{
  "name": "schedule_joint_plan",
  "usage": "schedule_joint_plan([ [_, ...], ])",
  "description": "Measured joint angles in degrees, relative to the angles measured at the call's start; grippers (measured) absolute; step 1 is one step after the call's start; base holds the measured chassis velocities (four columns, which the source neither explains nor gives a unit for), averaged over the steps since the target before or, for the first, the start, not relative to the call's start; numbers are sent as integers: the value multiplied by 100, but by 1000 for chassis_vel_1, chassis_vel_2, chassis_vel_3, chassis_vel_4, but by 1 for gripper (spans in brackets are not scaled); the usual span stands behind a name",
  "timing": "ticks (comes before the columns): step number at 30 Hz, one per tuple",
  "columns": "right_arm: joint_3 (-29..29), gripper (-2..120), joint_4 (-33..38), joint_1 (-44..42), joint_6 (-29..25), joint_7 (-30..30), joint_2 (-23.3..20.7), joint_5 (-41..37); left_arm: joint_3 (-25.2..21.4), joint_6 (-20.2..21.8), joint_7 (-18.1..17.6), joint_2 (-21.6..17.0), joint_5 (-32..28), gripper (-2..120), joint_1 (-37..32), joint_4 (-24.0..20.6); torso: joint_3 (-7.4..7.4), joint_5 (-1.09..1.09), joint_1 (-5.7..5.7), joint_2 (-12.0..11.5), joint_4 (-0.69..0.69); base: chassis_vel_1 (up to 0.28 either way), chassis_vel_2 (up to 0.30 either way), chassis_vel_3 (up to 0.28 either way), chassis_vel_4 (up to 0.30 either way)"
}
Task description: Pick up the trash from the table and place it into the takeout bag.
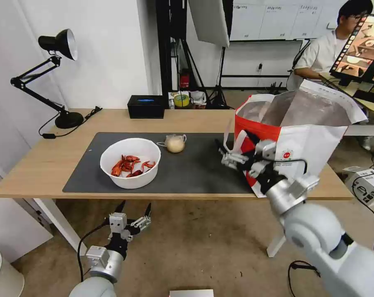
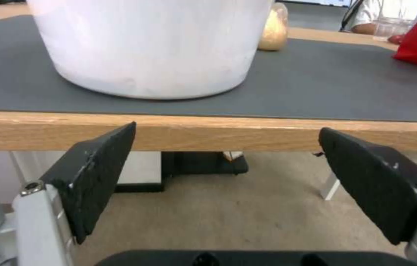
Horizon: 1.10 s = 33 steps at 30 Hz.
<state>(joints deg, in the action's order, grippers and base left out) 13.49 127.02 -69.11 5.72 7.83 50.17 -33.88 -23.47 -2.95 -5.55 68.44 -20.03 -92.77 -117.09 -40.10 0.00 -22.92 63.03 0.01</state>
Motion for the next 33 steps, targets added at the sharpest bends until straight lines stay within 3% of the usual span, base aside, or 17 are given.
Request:
schedule_joint_plan([
  [19, -151, 100, -635, -1915, -1093, 150, 967, 1598, -95, -136, 125, 74, 17, 100, -127, 94, 0, 0, 1, 0, -1, 0, 0, 0, 0],
  [33, -129, 100, -960, -2292, -1276, 221, 1153, 1862, -92, -189, 143, 79, 14, 100, -106, 158, -1, 0, 0, 0, -1, 0, 0, 0, 0],
])
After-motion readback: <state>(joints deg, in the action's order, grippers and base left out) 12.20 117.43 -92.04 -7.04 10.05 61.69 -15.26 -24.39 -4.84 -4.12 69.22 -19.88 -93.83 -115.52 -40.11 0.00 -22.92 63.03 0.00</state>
